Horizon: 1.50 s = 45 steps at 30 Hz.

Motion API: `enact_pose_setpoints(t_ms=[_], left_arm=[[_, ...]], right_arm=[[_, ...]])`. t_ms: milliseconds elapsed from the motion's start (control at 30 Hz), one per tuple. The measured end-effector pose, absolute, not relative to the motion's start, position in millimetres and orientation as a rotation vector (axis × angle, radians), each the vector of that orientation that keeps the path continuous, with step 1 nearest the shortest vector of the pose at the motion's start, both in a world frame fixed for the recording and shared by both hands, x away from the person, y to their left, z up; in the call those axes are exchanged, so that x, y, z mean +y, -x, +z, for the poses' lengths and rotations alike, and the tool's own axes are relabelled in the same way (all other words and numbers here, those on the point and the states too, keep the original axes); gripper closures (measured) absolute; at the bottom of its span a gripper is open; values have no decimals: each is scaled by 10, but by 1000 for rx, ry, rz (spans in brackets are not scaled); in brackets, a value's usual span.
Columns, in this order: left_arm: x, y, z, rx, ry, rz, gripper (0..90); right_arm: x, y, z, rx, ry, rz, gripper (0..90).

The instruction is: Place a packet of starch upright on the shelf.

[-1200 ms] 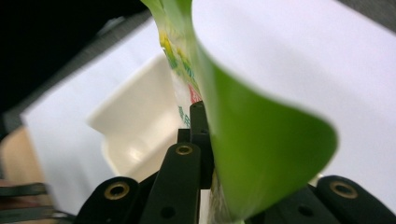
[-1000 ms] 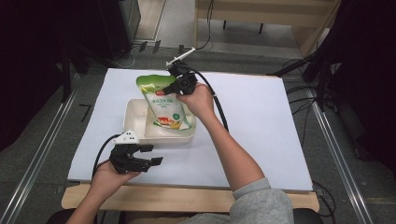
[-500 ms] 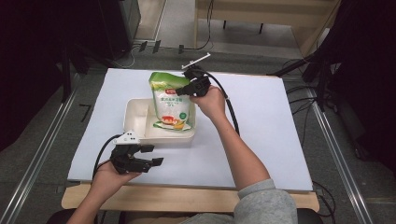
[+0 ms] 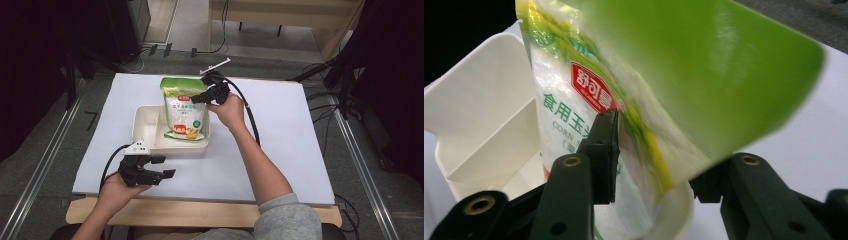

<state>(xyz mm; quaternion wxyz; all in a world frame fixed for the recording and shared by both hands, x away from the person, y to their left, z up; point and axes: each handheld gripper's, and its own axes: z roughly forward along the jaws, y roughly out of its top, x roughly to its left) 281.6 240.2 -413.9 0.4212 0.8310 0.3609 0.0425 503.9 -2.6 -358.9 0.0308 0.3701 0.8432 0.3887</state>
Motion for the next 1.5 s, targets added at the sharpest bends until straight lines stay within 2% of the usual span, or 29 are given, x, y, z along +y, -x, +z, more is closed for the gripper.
enact_pose_setpoints(t_ms=[67, 200, 267, 633, 1133, 1500], left_arm=[[2405, -2816, -4137, 905, -2082, 108, 344], [2407, -2816, -4139, 908, -2081, 110, 344], [2411, -2819, -4139, 909, -2083, 111, 344], [2415, -2823, -4141, 914, -2080, 112, 344], [2430, -2822, -4135, 926, -2077, 116, 344], [2430, -2821, -4134, 926, -2075, 118, 344]], right_arm=[[-45, -5033, -3581, 2593, -1142, 1198, 606], [-134, -4993, -3550, 2591, -1153, 1210, 517], [-171, -4966, -3547, 2594, -1149, 1200, 502], [-401, -4776, -3436, 2591, -1133, 1219, 484], [-765, -4271, -3386, 2600, -1039, 1264, 441], [-1057, -3936, -3545, 2590, -1032, 1252, 429]])
